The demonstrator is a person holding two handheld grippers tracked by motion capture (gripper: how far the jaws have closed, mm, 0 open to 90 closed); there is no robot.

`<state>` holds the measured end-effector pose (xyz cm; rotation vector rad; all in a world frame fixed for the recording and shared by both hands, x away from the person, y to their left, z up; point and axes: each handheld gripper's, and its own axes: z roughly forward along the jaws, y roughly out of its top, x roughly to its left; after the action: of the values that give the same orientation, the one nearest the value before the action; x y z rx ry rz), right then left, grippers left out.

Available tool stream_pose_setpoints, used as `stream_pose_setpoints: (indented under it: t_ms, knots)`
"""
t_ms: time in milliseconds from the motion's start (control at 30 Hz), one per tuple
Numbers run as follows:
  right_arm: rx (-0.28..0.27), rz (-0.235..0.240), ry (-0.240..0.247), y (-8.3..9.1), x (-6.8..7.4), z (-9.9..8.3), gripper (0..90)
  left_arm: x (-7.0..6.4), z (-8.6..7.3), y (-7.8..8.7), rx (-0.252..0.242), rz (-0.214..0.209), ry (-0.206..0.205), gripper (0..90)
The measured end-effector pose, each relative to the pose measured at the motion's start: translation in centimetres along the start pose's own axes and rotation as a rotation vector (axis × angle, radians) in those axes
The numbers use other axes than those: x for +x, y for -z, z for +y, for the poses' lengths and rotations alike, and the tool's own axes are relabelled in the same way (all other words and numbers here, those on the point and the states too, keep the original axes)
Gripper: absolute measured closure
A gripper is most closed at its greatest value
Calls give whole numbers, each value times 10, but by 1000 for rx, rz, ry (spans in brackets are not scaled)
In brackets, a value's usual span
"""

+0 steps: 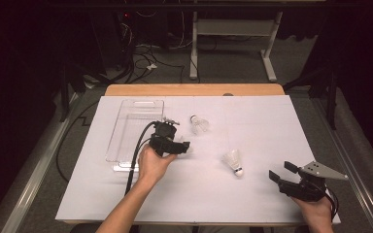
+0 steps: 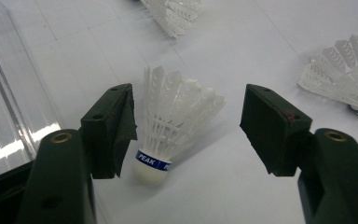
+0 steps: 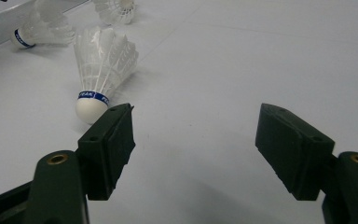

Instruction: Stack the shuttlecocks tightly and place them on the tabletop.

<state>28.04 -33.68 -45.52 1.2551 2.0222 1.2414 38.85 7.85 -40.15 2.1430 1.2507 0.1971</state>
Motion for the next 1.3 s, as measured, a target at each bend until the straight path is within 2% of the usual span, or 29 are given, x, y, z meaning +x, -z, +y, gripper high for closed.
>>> stream_pose_setpoints:
  t_ms: [167,400,500,767,833,933,1033,1300]
  knots:
    - [0,0,3,0,0,0,283,-1,1,-4,14,-5,-7,355]
    - [1,1,1,0,0,0,283,3,2,-4,9,-6,14,356]
    - [1,3,3,0,1,0,282,2,2,-5,9,11,5,354]
    - [3,5,3,-1,1,0,282,3,5,-9,13,4,13,353]
    - [2,4,3,-1,1,0,282,1,8,-8,15,29,-1,351]
    - [9,4,2,-2,1,0,281,1,14,-6,8,23,4,349]
    - [6,6,2,-1,1,0,281,2,18,-11,27,35,11,347]
    - [3,11,2,-1,0,0,281,1,26,-18,51,33,26,354]
